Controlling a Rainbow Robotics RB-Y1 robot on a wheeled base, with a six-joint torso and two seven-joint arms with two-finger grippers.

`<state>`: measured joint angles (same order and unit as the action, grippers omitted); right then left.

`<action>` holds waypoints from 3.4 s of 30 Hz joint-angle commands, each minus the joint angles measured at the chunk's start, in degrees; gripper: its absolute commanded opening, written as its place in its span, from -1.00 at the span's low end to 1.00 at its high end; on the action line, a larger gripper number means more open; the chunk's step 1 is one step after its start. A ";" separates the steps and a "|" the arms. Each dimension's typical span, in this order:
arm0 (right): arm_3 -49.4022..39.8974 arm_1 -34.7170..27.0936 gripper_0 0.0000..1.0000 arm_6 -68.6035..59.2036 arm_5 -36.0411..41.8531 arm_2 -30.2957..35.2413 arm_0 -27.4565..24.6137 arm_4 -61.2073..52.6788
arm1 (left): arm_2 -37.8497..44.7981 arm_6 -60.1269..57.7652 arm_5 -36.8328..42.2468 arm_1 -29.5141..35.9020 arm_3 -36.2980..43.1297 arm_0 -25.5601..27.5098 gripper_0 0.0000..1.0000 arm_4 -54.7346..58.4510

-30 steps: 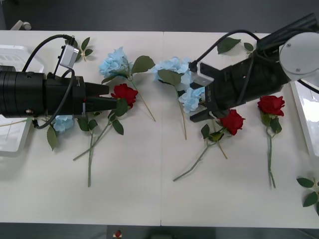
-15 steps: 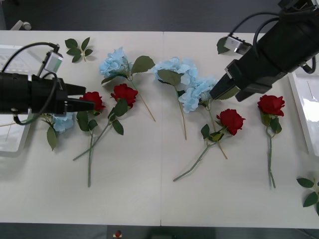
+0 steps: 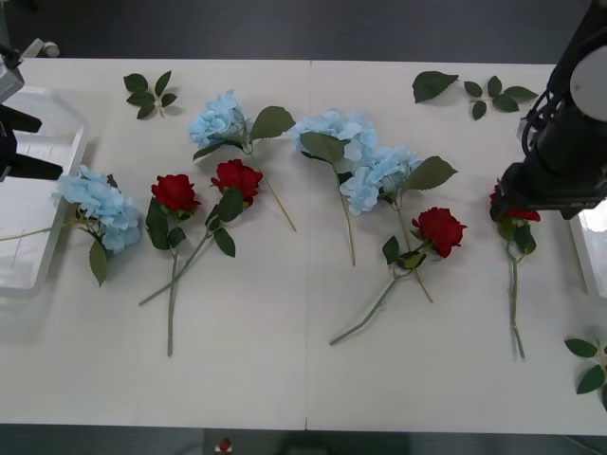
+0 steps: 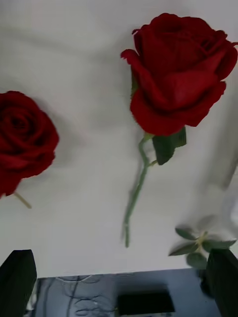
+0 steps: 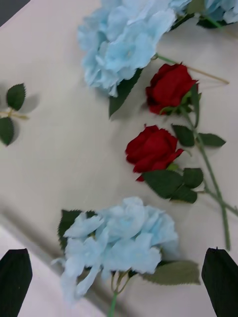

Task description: Put the red flowers into the right box and the blue flowers into the left box

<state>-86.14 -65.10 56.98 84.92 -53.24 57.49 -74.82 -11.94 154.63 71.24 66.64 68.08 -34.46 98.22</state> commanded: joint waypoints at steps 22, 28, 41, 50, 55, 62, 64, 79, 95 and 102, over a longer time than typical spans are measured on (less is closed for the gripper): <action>11.43 4.11 1.00 6.92 -22.25 4.81 -13.28 14.96 | -0.28 0.37 -11.56 -4.32 0.47 7.74 1.00 -18.41; 12.93 4.99 1.00 8.06 -24.72 4.81 -14.68 14.96 | -0.28 0.37 -13.23 -5.73 0.56 10.38 1.00 -17.97; 17.59 9.12 1.00 10.34 -26.38 4.90 -15.12 15.67 | -0.28 0.37 -16.57 -11.00 -0.06 11.34 1.00 -21.84; 18.38 9.82 0.98 11.31 -26.38 4.90 -15.21 14.35 | -0.28 0.37 -19.47 -13.73 -0.14 12.57 0.98 -24.39; 19.35 10.61 0.76 11.75 -26.38 4.81 -15.21 13.91 | -0.28 0.37 -22.46 -15.31 -0.14 14.33 0.84 -25.09; 20.31 11.23 -0.04 11.93 -26.82 4.90 -15.21 13.82 | -0.28 0.37 -24.48 -16.54 -0.14 16.09 -0.60 -25.18; 20.31 11.23 -0.43 11.93 -26.74 4.90 -15.21 13.73 | -0.28 0.37 -24.48 -16.54 -0.14 16.09 -1.00 -25.01; 20.40 10.43 -1.00 12.54 -28.05 4.90 -13.28 12.94 | -0.28 0.37 -15.34 -12.15 0.30 11.17 -1.00 -0.04; 23.12 1.47 -1.00 19.92 -13.03 4.81 4.30 10.57 | 2.89 0.37 -21.67 -0.54 -3.75 6.07 -1.00 11.03; 30.68 0.59 -1.00 28.54 -16.54 4.81 3.95 19.36 | 7.11 0.37 -24.66 -0.02 -13.33 6.07 -1.00 12.08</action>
<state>-58.79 -63.22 82.12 69.61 -48.64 61.36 -56.97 -5.30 154.63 48.48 64.44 56.80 -27.96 109.47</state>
